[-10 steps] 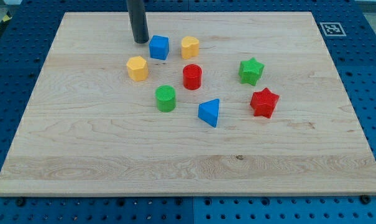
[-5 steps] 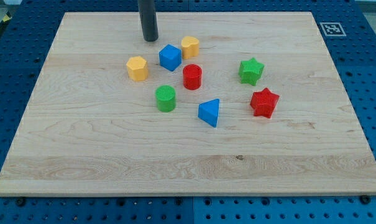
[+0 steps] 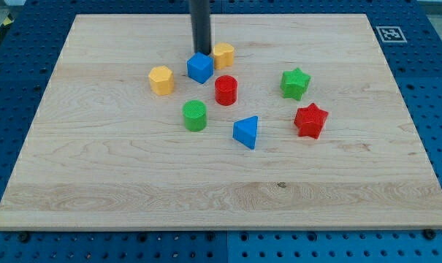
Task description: Slightly move the yellow heart to the left
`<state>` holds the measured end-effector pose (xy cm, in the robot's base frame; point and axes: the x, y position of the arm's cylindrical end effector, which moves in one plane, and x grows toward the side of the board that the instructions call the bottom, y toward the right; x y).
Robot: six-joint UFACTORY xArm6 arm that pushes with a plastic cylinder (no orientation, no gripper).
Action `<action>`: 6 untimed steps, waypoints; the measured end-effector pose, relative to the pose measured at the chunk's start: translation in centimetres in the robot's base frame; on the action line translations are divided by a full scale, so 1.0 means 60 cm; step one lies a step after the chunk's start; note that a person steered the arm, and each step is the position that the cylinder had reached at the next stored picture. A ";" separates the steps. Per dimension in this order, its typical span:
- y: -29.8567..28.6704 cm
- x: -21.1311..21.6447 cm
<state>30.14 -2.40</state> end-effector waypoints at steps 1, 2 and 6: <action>0.069 -0.012; 0.170 -0.012; 0.208 0.067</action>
